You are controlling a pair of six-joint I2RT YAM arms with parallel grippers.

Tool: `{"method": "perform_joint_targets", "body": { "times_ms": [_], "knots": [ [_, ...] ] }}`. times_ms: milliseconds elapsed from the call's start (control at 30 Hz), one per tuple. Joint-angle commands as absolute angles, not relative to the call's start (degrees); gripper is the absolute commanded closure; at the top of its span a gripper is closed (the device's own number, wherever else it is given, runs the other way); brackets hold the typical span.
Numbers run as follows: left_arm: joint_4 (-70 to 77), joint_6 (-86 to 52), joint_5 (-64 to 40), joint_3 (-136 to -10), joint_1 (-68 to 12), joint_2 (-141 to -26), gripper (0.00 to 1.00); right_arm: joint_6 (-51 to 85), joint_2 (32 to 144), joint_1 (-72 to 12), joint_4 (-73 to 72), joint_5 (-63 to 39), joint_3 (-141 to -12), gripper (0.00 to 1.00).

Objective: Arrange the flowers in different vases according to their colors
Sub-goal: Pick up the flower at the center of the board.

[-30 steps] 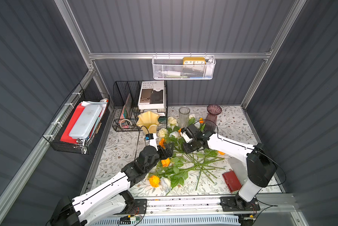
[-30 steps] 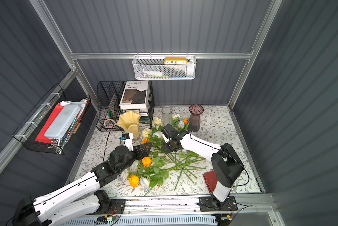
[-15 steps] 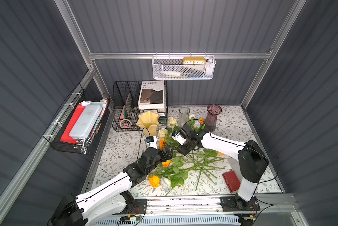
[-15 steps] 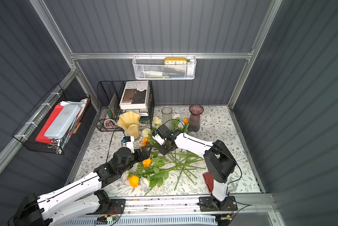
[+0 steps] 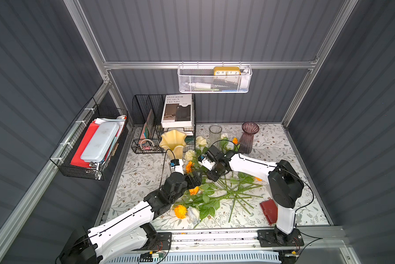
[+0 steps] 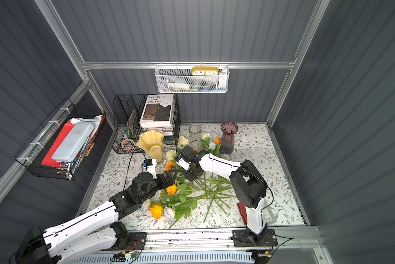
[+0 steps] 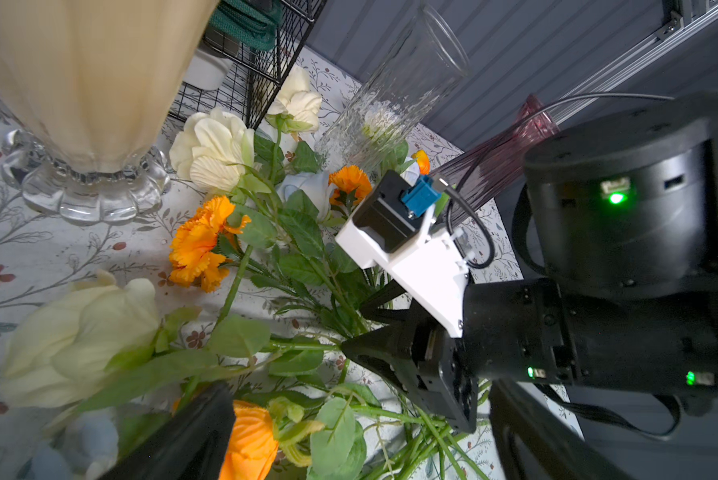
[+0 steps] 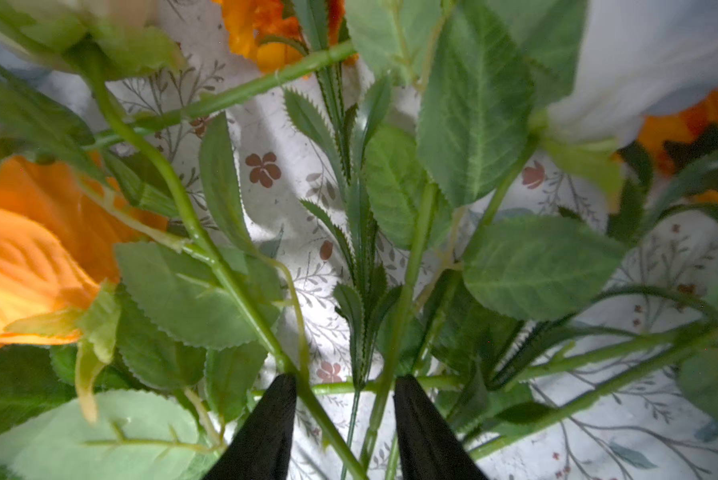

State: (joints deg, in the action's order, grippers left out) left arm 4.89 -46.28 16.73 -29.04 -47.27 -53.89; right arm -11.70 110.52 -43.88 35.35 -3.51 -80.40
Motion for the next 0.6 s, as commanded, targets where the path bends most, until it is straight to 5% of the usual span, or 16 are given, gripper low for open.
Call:
{"method": "perform_joint_targets", "body": {
  "times_ms": [0,400,567],
  "knots": [
    [4.2,-46.4,17.7,-28.5,-47.2,-53.4,0.01,-13.1,111.8,-44.6,37.2,-3.7,-80.8,0.56],
    [4.0,-46.6,18.7,-27.9,-47.1,-53.4,0.01,-13.1,111.4,-46.1,37.8,-2.6,-80.2,0.55],
    [4.2,-46.8,18.7,-27.5,-47.1,-53.5,0.01,-12.7,112.8,-46.0,37.4,-0.6,-80.3,0.64]
  ]
}}
